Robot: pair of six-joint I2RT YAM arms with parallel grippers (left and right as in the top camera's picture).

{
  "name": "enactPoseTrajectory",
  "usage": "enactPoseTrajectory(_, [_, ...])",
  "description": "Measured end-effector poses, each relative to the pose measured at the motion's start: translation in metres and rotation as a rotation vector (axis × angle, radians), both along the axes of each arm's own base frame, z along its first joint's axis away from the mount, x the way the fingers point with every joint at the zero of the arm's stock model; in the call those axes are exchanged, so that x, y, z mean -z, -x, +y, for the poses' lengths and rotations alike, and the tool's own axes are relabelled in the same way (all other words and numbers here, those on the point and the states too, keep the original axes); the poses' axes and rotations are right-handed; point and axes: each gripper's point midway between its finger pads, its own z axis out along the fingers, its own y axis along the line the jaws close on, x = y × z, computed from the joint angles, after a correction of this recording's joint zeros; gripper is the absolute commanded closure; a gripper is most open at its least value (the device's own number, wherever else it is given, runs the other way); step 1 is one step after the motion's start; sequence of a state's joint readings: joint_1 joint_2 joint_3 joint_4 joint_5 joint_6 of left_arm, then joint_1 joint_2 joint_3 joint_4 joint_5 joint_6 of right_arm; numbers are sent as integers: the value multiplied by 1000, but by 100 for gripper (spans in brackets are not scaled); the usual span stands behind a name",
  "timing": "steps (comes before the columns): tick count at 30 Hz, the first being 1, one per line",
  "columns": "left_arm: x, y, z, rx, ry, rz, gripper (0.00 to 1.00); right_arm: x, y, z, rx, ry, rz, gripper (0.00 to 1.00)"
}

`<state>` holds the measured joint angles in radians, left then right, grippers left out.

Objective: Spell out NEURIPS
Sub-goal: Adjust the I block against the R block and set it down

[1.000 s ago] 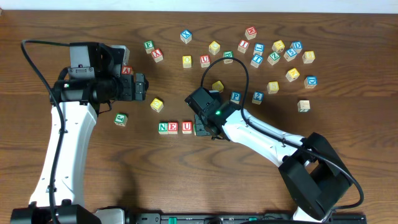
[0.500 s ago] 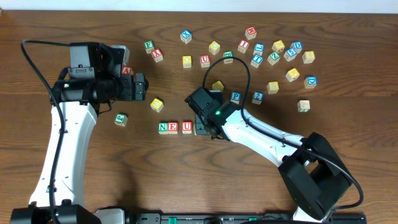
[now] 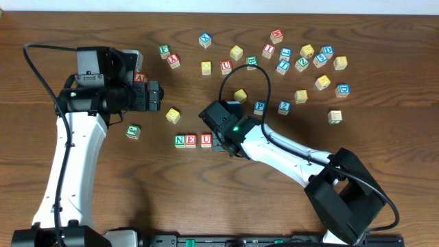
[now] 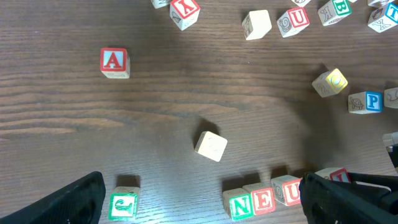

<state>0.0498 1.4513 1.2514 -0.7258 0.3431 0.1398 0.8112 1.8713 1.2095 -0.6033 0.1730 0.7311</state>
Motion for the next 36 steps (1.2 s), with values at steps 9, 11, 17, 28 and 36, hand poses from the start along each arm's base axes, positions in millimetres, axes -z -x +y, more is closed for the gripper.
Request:
enactPoseTrajectory(9, [0, 0, 0, 0, 0, 0, 2, 0, -1, -3, 5, 14, -6, 96])
enactPoseTrajectory(11, [0, 0, 0, 0, 0, 0, 2, 0, -1, -4, 6, 19, -8, 96])
enactPoseTrajectory(17, [0, 0, 0, 0, 0, 0, 2, 0, -1, -5, 8, 27, -9, 97])
enactPoseTrajectory(28, [0, 0, 0, 0, 0, 0, 2, -1, 2, -4, -2, 41, 4, 98])
enactPoseTrajectory(36, [0, 0, 0, 0, 0, 0, 2, -6, 1, 0, -6, 37, 0, 99])
